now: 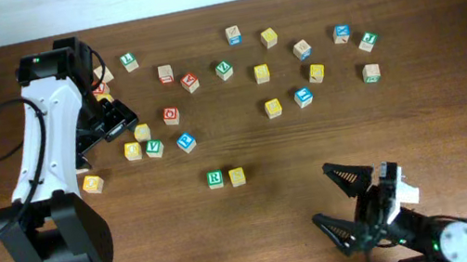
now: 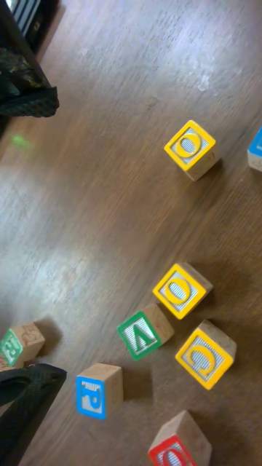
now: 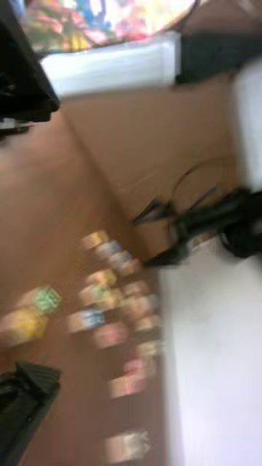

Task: Spell out RSS
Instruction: 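Reach the right gripper to a second yellow S block and grasp it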

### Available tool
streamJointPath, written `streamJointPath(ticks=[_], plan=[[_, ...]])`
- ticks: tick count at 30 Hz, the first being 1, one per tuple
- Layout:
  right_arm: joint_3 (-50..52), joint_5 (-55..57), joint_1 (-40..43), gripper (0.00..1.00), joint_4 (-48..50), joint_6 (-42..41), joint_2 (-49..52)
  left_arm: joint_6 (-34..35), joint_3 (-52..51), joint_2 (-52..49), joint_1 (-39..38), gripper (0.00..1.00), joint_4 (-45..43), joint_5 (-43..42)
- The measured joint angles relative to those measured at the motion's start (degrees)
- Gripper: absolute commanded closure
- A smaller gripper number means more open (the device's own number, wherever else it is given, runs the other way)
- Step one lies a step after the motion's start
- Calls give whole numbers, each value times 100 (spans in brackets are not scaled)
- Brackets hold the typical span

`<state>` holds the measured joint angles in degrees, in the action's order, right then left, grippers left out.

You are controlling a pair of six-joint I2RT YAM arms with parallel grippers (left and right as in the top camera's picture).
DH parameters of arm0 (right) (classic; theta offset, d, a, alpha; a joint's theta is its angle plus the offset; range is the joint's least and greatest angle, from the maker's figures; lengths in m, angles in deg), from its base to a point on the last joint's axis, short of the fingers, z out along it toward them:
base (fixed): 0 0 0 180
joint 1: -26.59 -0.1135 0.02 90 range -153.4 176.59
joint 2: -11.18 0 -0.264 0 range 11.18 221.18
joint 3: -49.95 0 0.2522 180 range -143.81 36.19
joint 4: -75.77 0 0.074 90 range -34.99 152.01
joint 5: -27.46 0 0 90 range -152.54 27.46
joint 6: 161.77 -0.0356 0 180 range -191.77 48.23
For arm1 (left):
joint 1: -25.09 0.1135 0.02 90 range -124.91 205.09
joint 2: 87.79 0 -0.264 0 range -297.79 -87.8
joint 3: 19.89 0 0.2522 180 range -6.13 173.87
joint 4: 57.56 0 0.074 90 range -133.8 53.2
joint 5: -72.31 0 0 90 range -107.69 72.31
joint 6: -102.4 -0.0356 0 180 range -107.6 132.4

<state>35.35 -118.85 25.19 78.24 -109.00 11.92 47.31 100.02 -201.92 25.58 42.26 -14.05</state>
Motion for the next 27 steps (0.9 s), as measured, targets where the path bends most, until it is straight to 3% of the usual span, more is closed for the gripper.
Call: streamJointPath(ticks=[1,3,5,8,10,11,14,15,18,20,23,24,27], plan=[[22,24,0,2,527,-227,-7,0,0,0,2,1,-9,0],[-11,605,0,2,636,-570,0,0,0,0,2,1,-13,-2],[-393,1128,0,2,616,-323,356,0,0,0,2,1,-13,-4],[-1569,1488,0,2,640,568,1685,-2,0,0,2,1,-22,0],[-3178,1320,0,2,442,1303,3628,0,9,-2,0,1,-13,-4],[-3770,1187,0,2,37,1475,4094,0,2,-2,2,1,0,-4],[-6465,1248,-59,2,-2470,2516,6467,0,22,0,2,1,-2,-2],[-6896,1384,-142,2,-3008,2754,6883,0,22,0,0,1,2,0],[-9453,3460,-1010,2,-5375,3768,9097,0,26,-2,2,1,2,-4],[-10791,4428,-1346,2,-6520,3807,10321,0,26,-2,2,1,4,-2],[-11167,4575,-1561,1,-6603,3807,11202,0,24,-2,2,1,-11,-2],[-11167,4389,-1620,8,-6642,3810,11280,0,26,-2,2,1,-13,-2],[-11261,4913,-1639,5,-6483,2835,11532,0,26,-2,0,1,-9,-2]])
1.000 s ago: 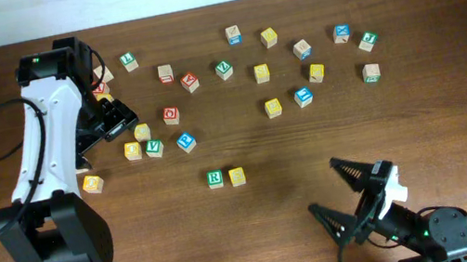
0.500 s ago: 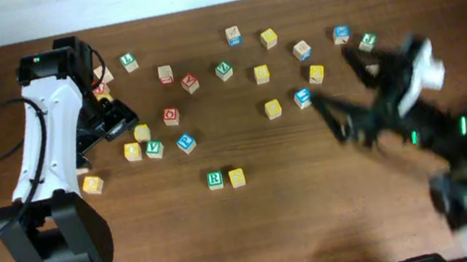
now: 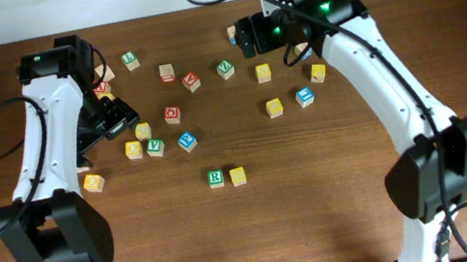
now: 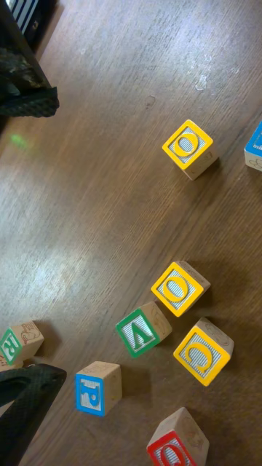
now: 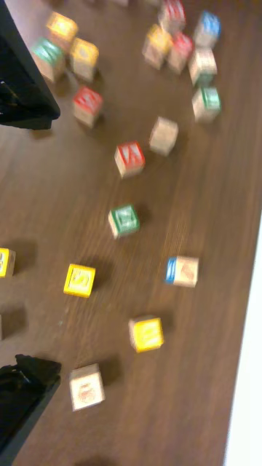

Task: Spell out RSS
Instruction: 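Reach the right gripper to a second yellow S block and grasp it, then place the second yellow S block right of the first S block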

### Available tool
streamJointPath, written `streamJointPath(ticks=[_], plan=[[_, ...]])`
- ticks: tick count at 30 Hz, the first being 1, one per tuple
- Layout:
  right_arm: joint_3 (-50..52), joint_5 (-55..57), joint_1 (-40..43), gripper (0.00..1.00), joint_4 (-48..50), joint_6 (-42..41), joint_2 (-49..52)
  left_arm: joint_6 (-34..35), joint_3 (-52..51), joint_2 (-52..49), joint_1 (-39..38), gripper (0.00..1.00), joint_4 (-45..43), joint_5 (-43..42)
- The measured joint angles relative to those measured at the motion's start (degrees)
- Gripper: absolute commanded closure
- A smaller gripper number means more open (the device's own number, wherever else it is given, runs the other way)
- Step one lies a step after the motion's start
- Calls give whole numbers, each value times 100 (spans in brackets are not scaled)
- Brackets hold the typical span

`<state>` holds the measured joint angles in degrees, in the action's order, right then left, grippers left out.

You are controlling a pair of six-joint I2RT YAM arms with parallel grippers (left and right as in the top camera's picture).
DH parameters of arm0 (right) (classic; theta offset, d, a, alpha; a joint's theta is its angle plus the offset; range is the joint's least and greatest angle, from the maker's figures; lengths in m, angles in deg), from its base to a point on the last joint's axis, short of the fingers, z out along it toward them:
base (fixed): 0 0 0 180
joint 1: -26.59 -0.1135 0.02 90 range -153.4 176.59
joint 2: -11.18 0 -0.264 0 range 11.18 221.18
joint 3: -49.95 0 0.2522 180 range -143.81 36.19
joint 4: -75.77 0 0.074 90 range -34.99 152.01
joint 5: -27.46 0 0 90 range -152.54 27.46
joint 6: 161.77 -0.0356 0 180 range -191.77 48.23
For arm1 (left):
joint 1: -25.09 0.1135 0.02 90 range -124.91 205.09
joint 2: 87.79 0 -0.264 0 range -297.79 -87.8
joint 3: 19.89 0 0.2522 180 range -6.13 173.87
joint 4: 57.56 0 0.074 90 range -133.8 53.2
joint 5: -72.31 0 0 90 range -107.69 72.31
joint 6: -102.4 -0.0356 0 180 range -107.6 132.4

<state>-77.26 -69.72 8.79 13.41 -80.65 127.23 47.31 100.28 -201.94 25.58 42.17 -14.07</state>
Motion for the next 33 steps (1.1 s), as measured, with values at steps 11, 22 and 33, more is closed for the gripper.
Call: streamJointPath(ticks=[11,22,33], plan=[[-2,1386,-372,29,238,-614,1744,0,0,0,0,1,-2,0],[-2,922,-136,36,656,-328,2144,0,0,0,2,1,-2,0],[-2,713,-136,72,579,-17,2216,0,0,0,0,1,-2,0]])
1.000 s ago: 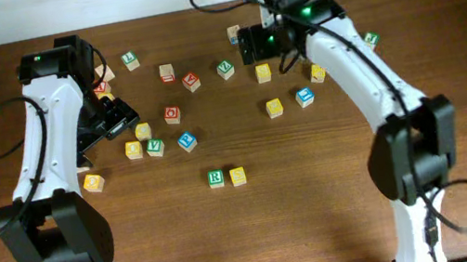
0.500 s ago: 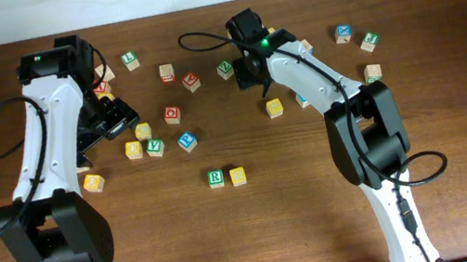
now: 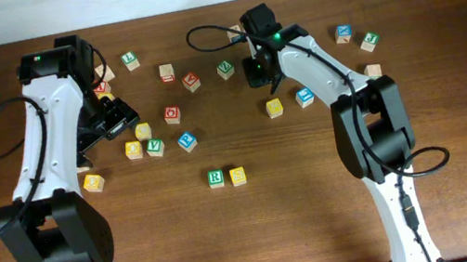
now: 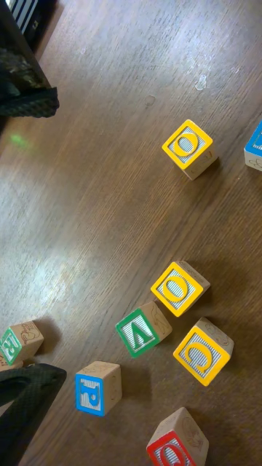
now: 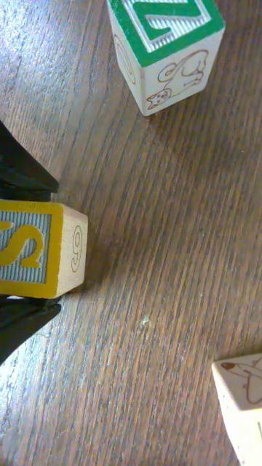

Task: Spell out RSS
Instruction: 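Place the second yellow S block right of the first S block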

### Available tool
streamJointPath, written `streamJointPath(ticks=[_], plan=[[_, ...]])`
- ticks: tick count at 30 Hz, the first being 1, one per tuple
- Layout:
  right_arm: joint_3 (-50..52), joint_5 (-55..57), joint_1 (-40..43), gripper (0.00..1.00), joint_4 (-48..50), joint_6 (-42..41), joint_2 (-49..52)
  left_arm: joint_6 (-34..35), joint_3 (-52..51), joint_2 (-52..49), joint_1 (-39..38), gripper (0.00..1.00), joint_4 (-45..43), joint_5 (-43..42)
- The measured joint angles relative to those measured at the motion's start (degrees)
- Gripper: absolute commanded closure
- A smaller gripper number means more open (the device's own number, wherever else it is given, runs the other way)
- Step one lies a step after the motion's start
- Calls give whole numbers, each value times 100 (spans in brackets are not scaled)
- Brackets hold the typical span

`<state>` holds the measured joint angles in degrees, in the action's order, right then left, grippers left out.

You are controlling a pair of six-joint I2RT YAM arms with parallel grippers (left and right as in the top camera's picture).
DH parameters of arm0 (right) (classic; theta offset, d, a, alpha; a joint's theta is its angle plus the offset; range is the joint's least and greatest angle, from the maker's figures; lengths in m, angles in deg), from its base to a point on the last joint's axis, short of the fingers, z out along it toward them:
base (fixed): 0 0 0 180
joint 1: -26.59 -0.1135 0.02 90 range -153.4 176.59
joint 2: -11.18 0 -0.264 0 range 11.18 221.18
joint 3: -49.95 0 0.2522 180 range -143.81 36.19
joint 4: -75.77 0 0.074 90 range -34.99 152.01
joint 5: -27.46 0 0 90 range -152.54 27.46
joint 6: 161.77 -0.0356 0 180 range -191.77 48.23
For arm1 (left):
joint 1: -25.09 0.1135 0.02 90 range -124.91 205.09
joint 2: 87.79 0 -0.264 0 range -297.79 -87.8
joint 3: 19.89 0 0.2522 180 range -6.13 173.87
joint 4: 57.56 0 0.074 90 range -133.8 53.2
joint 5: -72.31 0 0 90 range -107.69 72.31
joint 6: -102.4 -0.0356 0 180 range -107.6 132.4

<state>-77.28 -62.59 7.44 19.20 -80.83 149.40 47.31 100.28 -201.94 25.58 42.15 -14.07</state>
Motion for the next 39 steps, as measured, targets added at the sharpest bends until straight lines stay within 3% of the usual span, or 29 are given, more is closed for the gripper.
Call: streamJointPath(ticks=[5,8,11,13,15,17,20,22,25,39], plan=[[0,4,-7,71,-72,-17,-7,0,0,0,2,1,0,0],[2,17,-17,71,-586,-125,-374,0,0,0,2,1,0,0],[-9,15,-35,72,-1908,-380,-1537,0,0,0,2,1,-4,-2],[-55,-181,-39,83,-2894,-557,-2435,0,0,0,0,1,4,0],[-92,-352,-138,81,-3880,-601,-2566,0,0,0,0,1,-4,0],[426,-417,-514,80,-4004,-619,-2559,0,0,0,2,1,2,0],[1637,-415,-1086,79,-3392,-970,-2549,0,0,0,2,1,-2,-2],[2846,-581,-1368,79,-2269,-1589,-2520,0,0,0,2,1,2,0],[3613,-807,-1399,77,-1154,-1971,-2555,0,0,0,2,1,0,0],[3687,-702,-1613,71,-986,-2551,-2555,0,0,0,2,1,0,0]])
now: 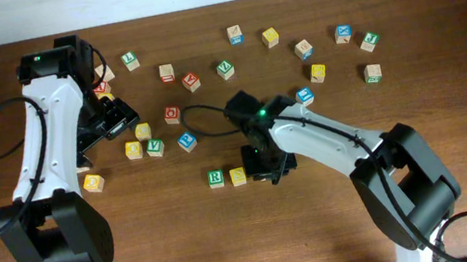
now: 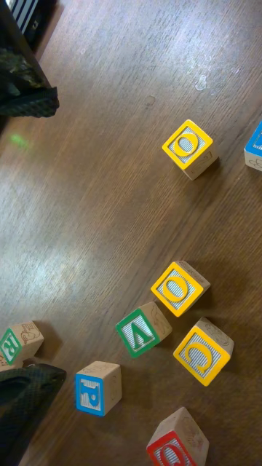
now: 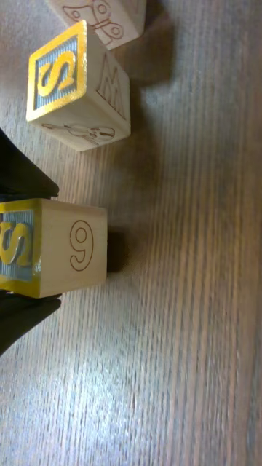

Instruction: Spell out RSS

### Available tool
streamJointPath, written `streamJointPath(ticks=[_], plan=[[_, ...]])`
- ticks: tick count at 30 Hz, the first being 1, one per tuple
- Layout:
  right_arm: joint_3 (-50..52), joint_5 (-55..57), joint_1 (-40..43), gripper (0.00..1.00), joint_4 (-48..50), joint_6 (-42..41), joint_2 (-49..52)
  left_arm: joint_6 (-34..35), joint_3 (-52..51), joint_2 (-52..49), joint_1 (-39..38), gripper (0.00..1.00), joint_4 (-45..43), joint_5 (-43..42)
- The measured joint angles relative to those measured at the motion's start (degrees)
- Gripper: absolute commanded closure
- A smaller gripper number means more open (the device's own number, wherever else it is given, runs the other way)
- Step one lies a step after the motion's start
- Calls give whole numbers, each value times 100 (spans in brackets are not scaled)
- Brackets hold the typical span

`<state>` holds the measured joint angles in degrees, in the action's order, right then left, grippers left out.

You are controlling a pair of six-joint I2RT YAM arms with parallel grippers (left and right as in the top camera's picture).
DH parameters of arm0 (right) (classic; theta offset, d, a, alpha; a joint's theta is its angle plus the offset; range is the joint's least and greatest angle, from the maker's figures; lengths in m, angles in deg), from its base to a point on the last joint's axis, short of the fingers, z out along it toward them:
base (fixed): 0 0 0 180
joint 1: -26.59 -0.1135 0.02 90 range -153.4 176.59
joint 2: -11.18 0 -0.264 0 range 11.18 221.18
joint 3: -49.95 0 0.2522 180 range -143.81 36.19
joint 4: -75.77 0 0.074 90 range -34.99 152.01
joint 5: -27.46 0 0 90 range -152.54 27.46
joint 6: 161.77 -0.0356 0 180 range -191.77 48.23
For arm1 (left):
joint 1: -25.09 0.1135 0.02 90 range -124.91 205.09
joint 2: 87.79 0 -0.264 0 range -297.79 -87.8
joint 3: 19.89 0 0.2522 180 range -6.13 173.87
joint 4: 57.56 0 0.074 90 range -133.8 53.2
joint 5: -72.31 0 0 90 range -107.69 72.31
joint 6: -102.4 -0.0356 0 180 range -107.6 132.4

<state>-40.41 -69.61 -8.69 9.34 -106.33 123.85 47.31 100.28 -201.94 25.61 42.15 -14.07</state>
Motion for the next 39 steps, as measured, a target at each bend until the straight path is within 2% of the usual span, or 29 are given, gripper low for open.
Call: streamJointPath(ticks=[2,3,4,6,8,11,13,14,15,19,22,25,28,29,31,32,34,39], plan=[[0,76,-50,71,7,4,0,0,0,0,-2,1,0,0],[0,101,-50,66,7,4,0,0,0,0,0,1,0,0],[0,122,-50,66,7,11,0,0,0,0,0,1,0,0],[0,122,-50,67,22,2,0,0,0,0,0,1,0,0],[0,122,-50,73,48,4,0,0,0,0,0,1,0,0],[0,122,-50,73,76,4,0,0,0,0,0,1,0,0],[0,122,-50,70,153,4,0,0,0,0,0,1,0,0],[0,125,-50,60,197,7,0,0,0,0,0,1,0,0],[-9,125,-50,55,214,-4,0,0,0,0,0,1,0,0],[-264,195,-50,54,13,74,2,0,0,0,-2,1,-2,0],[-879,343,-39,53,-540,223,31,0,0,0,-2,1,4,-2],[-2240,680,166,52,-1943,273,57,0,0,0,-2,1,13,0],[-3152,911,566,38,-3165,380,-245,0,0,0,0,1,2,-2],[-3250,1058,765,35,-3512,413,-656,0,0,0,0,1,4,0],[-3322,1268,1086,15,-4050,459,-1563,0,0,0,-2,1,0,2],[-3327,1410,1185,2,-4330,450,-2024,0,0,0,-2,1,7,0],[-3344,1528,1237,2,-4433,619,-2632,0,0,0,-2,1,-2,0],[-3001,1565,1237,2,-4433,748,-2699,0,0,0,-2,1,2,0]])
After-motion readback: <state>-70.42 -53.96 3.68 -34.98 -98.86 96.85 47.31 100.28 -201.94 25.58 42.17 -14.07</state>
